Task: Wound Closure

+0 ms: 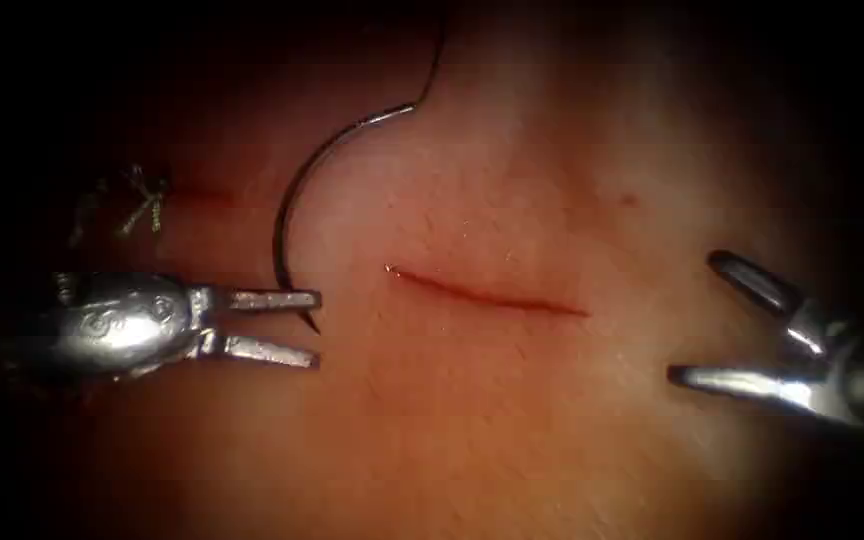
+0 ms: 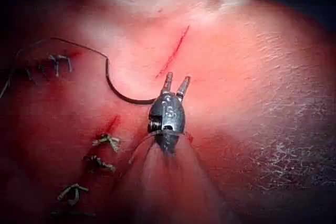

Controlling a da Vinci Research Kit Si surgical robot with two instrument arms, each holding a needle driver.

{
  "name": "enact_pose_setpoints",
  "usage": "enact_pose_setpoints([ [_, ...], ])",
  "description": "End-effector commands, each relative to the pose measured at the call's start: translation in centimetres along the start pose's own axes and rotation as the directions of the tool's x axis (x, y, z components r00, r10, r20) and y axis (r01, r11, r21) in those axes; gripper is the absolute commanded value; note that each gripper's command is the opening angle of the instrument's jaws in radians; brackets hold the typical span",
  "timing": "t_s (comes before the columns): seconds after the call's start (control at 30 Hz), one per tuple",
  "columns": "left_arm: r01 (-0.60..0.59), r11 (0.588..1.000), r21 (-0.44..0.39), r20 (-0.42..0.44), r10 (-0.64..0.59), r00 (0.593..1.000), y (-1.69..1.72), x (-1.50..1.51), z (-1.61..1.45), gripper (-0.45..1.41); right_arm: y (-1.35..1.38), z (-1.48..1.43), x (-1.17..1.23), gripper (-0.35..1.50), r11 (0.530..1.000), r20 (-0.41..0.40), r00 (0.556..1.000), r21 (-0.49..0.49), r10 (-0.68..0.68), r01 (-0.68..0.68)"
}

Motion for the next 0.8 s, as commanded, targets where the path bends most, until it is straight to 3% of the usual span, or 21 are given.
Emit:
enact_pose_setpoints([
  [0.03,-0.001,1.000,-0.001,-0.003,0.001,1.000,-0.02,-0.04,0.07,0.36,-0.02,0.09,-0.01,1.18,1.000,-0.003,1.000,0.002,-0.001,0.001],
  [0.47,0.002,1.000,0.010,0.003,-0.002,1.000,-0.04,-0.03,0.03,0.51,-0.07,0.03,-0.01,1.25,1.000,-0.009,1.000,0.005,-0.010,0.010],
  [0.67,-0.006,0.998,-0.060,0.181,0.017,0.983,-0.13,-0.19,0.02,0.55,-0.08,0.04,-0.01,1.28,1.000,-0.009,1.000,0.005,-0.016,0.016],
  [0.8,0.003,0.993,-0.119,0.314,0.035,0.949,-0.26,-0.33,0.01,0.55,-0.10,0.03,0.00,1.30,1.000,-0.013,1.000,0.004,-0.016,0.017],
])
